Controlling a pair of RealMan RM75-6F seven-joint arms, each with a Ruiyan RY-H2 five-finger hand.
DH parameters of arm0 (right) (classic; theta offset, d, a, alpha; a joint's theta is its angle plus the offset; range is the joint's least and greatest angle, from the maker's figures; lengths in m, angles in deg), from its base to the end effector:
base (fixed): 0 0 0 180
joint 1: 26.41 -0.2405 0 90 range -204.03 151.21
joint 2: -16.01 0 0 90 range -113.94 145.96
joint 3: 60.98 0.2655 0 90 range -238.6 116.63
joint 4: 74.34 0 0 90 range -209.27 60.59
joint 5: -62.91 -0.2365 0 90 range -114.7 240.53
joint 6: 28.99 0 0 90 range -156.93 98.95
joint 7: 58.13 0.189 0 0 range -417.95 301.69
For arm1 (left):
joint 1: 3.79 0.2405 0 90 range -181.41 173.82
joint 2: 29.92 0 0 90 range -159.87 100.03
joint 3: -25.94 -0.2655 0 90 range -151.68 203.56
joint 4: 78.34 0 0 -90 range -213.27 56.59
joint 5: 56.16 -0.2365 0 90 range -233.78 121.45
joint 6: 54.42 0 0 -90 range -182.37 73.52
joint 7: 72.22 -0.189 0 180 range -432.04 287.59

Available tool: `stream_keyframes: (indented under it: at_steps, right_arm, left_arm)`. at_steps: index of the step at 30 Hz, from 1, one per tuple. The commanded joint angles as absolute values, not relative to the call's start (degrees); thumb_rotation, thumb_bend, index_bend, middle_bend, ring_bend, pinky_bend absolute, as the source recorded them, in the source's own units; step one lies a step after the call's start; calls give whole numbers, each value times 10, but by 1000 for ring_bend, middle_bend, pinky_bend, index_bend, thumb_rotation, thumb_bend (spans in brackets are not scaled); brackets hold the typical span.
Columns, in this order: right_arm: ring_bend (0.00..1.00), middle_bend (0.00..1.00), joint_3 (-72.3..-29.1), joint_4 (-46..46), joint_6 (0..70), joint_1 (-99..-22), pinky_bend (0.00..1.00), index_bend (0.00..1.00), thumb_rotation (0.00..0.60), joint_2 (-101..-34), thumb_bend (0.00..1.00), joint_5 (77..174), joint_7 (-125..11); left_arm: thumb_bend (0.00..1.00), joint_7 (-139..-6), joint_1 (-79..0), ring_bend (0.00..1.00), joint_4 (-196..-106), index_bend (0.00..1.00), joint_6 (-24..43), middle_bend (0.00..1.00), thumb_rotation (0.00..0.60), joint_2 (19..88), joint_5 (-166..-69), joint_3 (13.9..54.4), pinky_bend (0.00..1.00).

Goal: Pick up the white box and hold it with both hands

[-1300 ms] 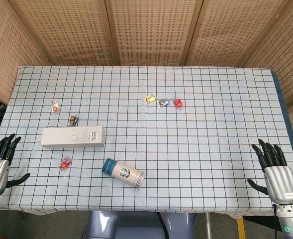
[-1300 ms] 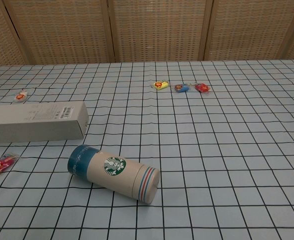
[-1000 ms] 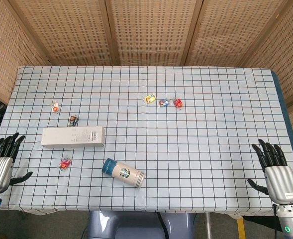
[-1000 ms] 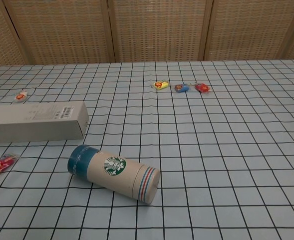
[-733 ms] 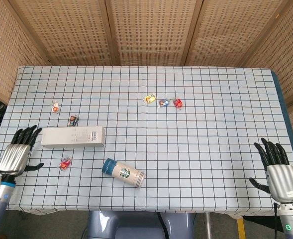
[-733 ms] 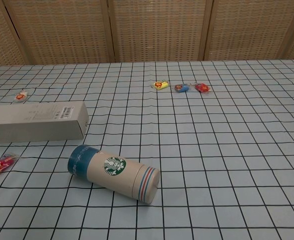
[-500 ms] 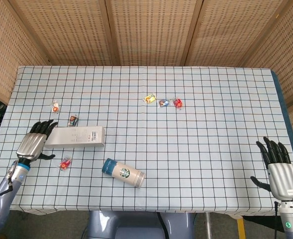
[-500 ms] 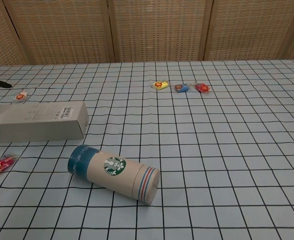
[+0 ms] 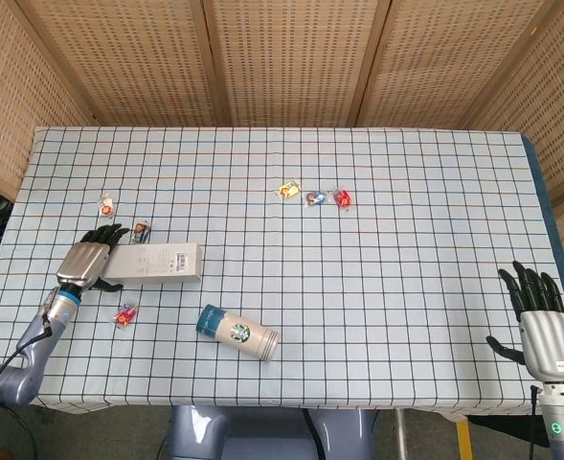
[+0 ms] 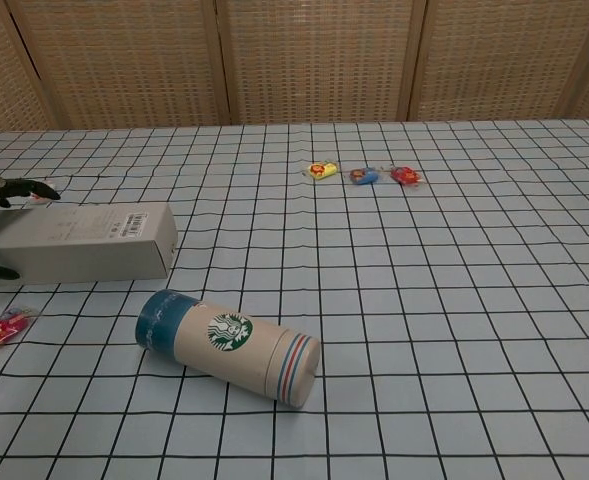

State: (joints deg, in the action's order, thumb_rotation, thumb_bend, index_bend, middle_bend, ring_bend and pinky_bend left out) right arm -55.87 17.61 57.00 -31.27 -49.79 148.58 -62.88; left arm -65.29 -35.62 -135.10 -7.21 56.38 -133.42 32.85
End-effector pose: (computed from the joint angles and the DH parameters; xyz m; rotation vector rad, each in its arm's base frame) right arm -0.3236 -0.2378 0.1398 1.3677 -0.8215 0.8947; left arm -0.3420 0.4112 0.0027 -1.6975 -1.0461 -0.6614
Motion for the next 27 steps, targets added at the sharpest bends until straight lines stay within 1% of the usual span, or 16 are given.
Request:
stream_keyframes:
  at_steps: [1, 2, 4, 6, 7, 10, 12, 14, 17, 20, 23, 27]
  right_arm:
    - [0, 0, -559, 176, 570, -313, 0, 79, 600, -498, 0, 1486, -627]
    - [0, 0, -559, 176, 570, -313, 0, 79, 600, -497, 0, 1486, -627]
    - [0, 0, -559, 176, 570, -313, 0, 79, 600, -497, 0, 1485, -626]
    - [0, 0, -559, 176, 570, -313, 0, 79, 600, -497, 0, 1485, -627]
    - [0, 0, -559, 177, 570, -313, 0, 79, 600, -497, 0, 1486, -627]
    - [0, 0, -560, 177, 567, -314, 0, 79, 600, -498, 0, 1486, -629]
    - [0, 0, -561, 180, 563, -316, 0, 79, 600, -499, 0, 1487, -632]
    - [0, 0, -557, 193, 554, -328, 0, 69, 600, -490, 0, 1494, -647]
    - [0, 0, -550, 225, 532, -343, 0, 29, 600, -467, 0, 1491, -657]
    - [0, 0, -534, 271, 488, -375, 0, 0, 600, -433, 0, 1479, -671]
    - [0, 0, -517, 314, 438, -407, 0, 0, 600, -404, 0, 1454, -675]
    - [0, 0, -489, 354, 372, -457, 0, 0, 600, -378, 0, 1407, -688]
  left_arm:
    - [0, -658, -361, 279, -1341, 375, -72, 326, 600, 572, -1331, 327, 388]
    - [2, -660, -361, 340, -1339, 468, -69, 403, 600, 574, -1331, 327, 443]
    - [33, -663, -359, 426, -1334, 597, -52, 508, 600, 581, -1331, 330, 512]
    - [76, -665, -356, 467, -1330, 661, -35, 558, 600, 586, -1332, 333, 544]
    - [93, -663, -356, 475, -1331, 675, -29, 568, 600, 585, -1334, 333, 551]
    - [121, -645, -354, 483, -1342, 690, -7, 579, 600, 580, -1342, 337, 557]
    - [122, -631, -355, 485, -1354, 696, 12, 583, 600, 572, -1353, 339, 560]
    - [122, -615, -366, 486, -1398, 697, 37, 584, 600, 553, -1370, 352, 560]
    - [119, -632, -382, 486, -1451, 696, 27, 584, 600, 532, -1364, 366, 560]
    - [110, -682, -418, 486, -1503, 696, -1, 584, 600, 529, -1338, 393, 560]
    - [107, -725, -452, 486, -1541, 696, -27, 584, 600, 544, -1293, 424, 560]
    - [106, -799, -502, 486, -1560, 696, -52, 584, 600, 576, -1237, 454, 560]
